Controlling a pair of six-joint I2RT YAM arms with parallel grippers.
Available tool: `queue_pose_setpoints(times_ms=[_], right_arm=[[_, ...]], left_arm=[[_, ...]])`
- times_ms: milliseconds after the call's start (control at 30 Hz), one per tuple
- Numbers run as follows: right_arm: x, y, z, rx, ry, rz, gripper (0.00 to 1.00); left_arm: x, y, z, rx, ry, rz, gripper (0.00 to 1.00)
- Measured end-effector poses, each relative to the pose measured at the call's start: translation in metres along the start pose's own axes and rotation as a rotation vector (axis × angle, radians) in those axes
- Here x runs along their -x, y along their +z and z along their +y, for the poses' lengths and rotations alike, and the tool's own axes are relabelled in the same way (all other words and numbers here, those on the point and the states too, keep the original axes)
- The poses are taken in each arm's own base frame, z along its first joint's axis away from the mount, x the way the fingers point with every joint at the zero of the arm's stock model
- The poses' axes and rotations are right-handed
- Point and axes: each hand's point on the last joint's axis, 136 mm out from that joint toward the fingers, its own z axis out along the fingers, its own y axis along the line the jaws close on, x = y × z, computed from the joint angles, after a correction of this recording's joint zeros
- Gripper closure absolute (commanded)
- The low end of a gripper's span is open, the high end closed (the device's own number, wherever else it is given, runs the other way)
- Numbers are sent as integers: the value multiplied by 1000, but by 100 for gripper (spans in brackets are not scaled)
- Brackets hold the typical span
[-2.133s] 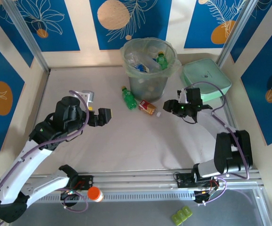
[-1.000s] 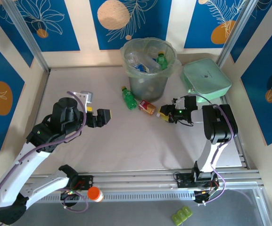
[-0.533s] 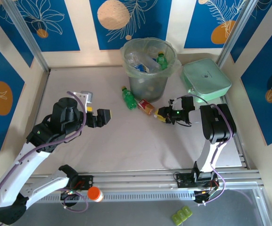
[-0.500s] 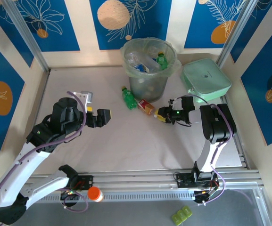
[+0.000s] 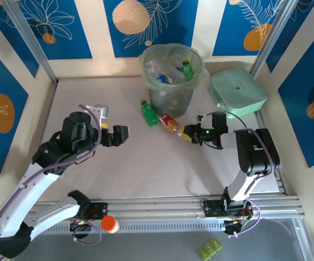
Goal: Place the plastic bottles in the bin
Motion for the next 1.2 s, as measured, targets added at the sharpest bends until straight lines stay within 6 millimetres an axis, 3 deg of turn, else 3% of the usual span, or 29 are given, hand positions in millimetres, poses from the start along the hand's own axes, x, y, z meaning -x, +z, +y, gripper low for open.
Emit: queue_pose_setpoints(times_ms=[233, 600, 900, 1100, 1200], right_arm=[[-17, -13, 59, 50, -143, -16, 69], [-94, -32, 155, 175, -378, 68, 69], [-113, -44, 188, 232, -417, 85, 68], [-118, -45, 203, 257, -417, 100, 68], [-120, -47, 214, 273, -432, 102, 68]], left_arm=[[2, 11, 0, 0, -65, 1, 1], [17, 65, -12, -195, -352, 17, 1], [36, 68, -57, -508, -388, -9, 2], [27, 74, -63, -568, -402, 25, 6], [28, 72, -65, -582, -399, 23, 16]])
